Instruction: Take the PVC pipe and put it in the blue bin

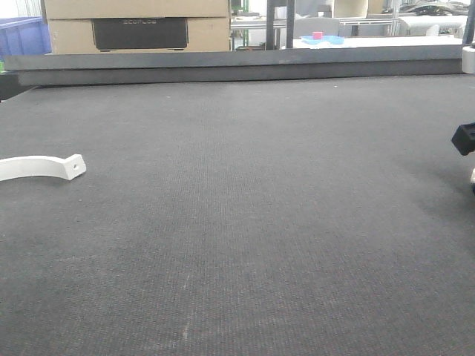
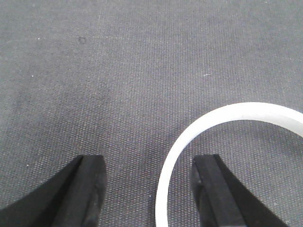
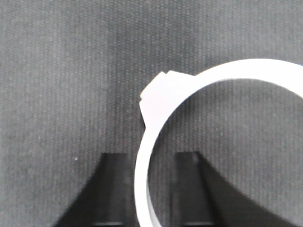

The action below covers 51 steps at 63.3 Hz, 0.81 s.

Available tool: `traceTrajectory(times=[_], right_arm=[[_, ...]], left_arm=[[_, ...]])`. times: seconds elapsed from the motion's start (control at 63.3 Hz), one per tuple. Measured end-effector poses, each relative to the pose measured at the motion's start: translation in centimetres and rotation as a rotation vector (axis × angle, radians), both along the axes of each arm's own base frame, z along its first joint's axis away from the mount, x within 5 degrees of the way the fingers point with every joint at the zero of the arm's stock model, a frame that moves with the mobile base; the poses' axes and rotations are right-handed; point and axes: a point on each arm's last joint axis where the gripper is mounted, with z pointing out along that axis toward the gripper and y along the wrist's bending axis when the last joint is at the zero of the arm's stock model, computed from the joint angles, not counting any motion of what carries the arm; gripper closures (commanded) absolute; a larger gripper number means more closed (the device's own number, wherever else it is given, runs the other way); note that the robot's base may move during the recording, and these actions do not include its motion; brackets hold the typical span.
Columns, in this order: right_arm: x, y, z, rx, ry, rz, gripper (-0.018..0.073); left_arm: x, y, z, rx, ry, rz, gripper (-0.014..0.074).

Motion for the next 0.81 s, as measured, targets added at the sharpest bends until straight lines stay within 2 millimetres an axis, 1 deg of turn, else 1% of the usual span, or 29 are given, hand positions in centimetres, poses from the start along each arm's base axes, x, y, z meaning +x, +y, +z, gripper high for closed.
traceTrajectory(times=[0.142,0.316,0.442,0.569,0.648,0.805], right_arm=[[0.1,0.0,0.0,-0.003,-0.012,-0.001,0.0605],[0.2,-0.1,0.0,-0.007,-0.021,-0.002,0.0659],[0.2,-0.1,0.0,-0.007,-0.023,-0.002,0.0728],[0.2,-0.1,0.2,-0.008,-0.027,-0.002,0.0728],[0.1,0.1,0.8,-0.006,-0.027,0.006,0.0728],[-0.1,1.1,4.0,-0.012,-0.083,0.043,0.0728]], left_arm=[[0.0,0.0,0.0,0.0,-0.001,0.0,0.0277],[0.0,0.0,0.0,0.0,-0.004,0.0,0.0277],[0.0,0.0,0.0,0.0,-0.004,0.0,0.0277],[0.0,0.0,0.0,0.0,0.0,0.0,0.0277],[0.0,0.0,0.0,-0.001,0.005,0.0,0.0277],[-0.1,0.0,-0.2,-0.007,0.023,0.003,0.0277]])
